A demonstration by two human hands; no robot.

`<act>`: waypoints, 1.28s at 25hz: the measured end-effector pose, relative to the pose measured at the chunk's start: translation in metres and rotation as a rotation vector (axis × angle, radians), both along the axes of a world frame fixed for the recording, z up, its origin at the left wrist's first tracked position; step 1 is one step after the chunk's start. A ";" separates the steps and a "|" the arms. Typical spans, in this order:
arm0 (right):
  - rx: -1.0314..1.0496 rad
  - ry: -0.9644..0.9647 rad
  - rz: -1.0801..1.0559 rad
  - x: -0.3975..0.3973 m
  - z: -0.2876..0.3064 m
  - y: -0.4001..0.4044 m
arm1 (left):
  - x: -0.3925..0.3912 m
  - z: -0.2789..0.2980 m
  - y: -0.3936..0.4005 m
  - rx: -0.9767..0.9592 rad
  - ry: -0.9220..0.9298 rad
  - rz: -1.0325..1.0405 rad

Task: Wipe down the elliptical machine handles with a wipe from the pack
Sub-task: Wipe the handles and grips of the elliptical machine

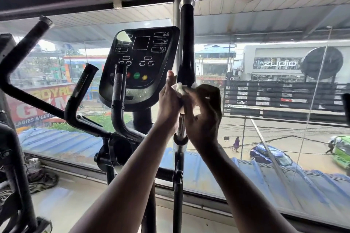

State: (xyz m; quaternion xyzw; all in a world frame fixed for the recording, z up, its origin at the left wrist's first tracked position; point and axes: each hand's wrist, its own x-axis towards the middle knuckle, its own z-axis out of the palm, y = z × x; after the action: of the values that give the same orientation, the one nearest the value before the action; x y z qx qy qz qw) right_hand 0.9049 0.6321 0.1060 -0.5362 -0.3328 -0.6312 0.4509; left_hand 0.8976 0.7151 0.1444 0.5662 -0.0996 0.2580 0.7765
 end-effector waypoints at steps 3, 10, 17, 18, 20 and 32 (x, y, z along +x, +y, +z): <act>-0.026 0.029 0.061 -0.002 -0.023 0.000 | -0.004 0.007 -0.002 0.027 -0.003 0.001; 0.097 0.183 0.042 0.004 0.047 -0.001 | -0.010 0.013 -0.008 0.085 0.058 0.040; 0.247 0.531 0.360 -0.001 -0.006 0.001 | -0.002 0.007 -0.017 0.024 0.054 0.145; 0.252 0.558 0.382 -0.001 0.006 0.000 | 0.002 0.004 -0.018 -0.016 0.028 0.177; 0.238 0.507 0.386 -0.006 0.015 0.003 | 0.006 0.001 -0.019 -0.060 -0.005 0.206; 0.102 0.574 0.489 0.009 -0.044 0.012 | 0.023 -0.019 -0.023 -0.276 -0.111 0.196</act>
State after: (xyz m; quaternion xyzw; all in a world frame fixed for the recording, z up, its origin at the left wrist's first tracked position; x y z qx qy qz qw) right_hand 0.9135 0.6439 0.0618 -0.5728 -0.2795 -0.3448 0.6891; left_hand 0.9207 0.6922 0.1252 0.4462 -0.0501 0.3746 0.8112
